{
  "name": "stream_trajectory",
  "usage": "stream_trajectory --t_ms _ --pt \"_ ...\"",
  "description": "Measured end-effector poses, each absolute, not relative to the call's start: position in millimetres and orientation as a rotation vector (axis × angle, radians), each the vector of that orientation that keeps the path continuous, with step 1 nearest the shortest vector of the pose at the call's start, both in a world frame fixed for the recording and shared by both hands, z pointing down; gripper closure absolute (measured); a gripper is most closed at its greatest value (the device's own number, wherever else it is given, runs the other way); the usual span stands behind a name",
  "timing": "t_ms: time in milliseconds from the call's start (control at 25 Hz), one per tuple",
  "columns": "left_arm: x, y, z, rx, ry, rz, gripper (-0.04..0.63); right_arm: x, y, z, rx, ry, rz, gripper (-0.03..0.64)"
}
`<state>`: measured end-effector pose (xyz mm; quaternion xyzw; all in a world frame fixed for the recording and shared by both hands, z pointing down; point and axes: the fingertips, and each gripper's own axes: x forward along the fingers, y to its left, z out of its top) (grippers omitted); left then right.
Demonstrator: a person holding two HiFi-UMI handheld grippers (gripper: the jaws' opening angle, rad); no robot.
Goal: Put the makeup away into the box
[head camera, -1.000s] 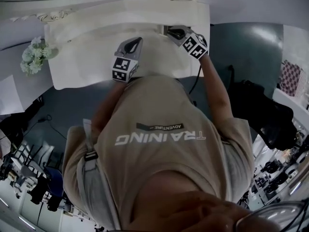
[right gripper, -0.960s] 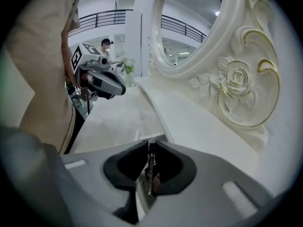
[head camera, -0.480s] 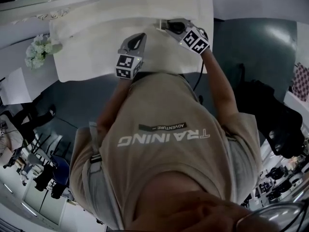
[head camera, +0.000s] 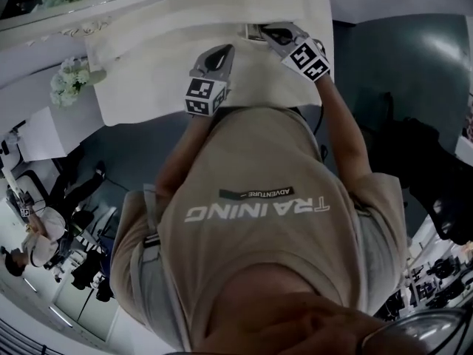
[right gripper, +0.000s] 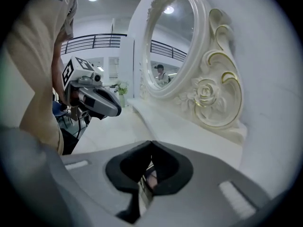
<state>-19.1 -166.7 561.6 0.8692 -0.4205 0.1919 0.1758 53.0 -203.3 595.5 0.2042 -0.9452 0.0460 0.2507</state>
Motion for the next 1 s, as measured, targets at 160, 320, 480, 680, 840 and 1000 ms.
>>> stream_trajectory --t_ms 160,320,480,680,840,1000 --pt "-8.2 -174.1 565.2 2.492 -1.15 0.542 0.589 70.3 -205.4 593.5 0.716 -2.561 0.169 0.612" --pt "1.0 -183.2 581.4 2.485 -1.116 0.546 0.589 99.6 -202.9 602.6 0.884 -2.52 0.26 0.612" --pt "10.7 -186.3 596.1 2.459 -1.084 0.557 0.589 128.2 -192.0 608.4 1.004 -2.491 0.333 0.612" --pt "16.0 -185.0 614.2 2.378 -1.082 0.56 0.589 150.6 -179.3 626.6 1.024 -2.46 0.459 0.612" --pt "12.0 -182.6 629.6 2.321 -1.094 0.572 0.589 153.8 -176.4 640.2 1.017 -2.445 0.542 0.612" --pt "6.6 -179.5 645.0 2.28 -1.095 0.577 0.589 154.1 -179.3 649.3 1.03 -2.429 0.561 0.612"
